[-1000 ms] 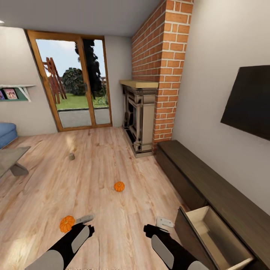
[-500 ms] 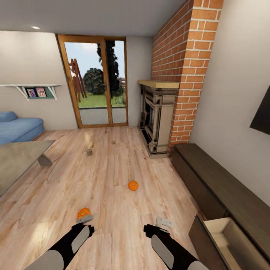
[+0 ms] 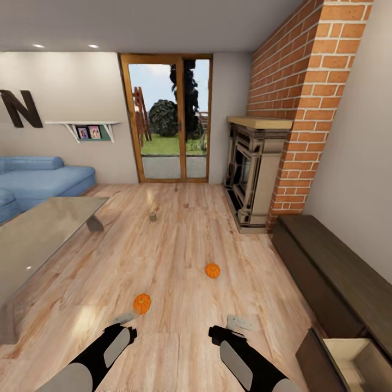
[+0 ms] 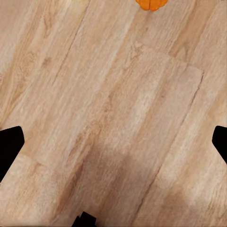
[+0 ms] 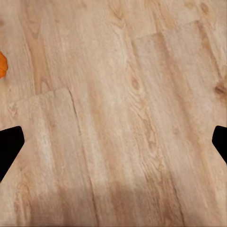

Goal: Place each of the two pumpkins and all three candles from the living room inside a cabinet in the living room (use any cabinet), then make sure every cabinet is closed, and position the cauldron so it is next to a table in the living room.

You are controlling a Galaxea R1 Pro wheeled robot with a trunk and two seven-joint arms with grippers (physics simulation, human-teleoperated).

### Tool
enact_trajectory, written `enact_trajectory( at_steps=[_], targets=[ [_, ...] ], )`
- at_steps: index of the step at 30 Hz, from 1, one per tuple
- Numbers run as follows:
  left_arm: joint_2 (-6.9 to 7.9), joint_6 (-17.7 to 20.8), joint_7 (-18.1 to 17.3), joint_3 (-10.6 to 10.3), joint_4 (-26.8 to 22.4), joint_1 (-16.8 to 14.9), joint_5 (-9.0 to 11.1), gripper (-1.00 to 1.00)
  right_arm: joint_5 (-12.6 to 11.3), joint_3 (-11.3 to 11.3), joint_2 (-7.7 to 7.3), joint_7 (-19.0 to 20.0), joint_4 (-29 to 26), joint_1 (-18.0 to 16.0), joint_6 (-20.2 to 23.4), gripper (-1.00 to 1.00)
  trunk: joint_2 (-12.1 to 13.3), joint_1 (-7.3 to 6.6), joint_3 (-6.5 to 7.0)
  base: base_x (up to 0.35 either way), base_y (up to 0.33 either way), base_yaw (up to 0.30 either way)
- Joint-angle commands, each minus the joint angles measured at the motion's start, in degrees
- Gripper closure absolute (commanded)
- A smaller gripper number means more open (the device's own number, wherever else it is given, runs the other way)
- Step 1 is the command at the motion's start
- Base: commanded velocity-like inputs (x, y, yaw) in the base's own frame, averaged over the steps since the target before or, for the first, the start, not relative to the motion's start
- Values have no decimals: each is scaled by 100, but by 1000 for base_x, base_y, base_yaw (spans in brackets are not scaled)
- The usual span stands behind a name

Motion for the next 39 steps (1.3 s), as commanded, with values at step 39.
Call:
enact_trajectory(
  at_steps=[39],
  targets=[
    [8,24,42,-51,-4,-3,40,-100,257,431,-38,-49,191,-6,-250,-100,-5,0,-7,67,104,139]
  ],
)
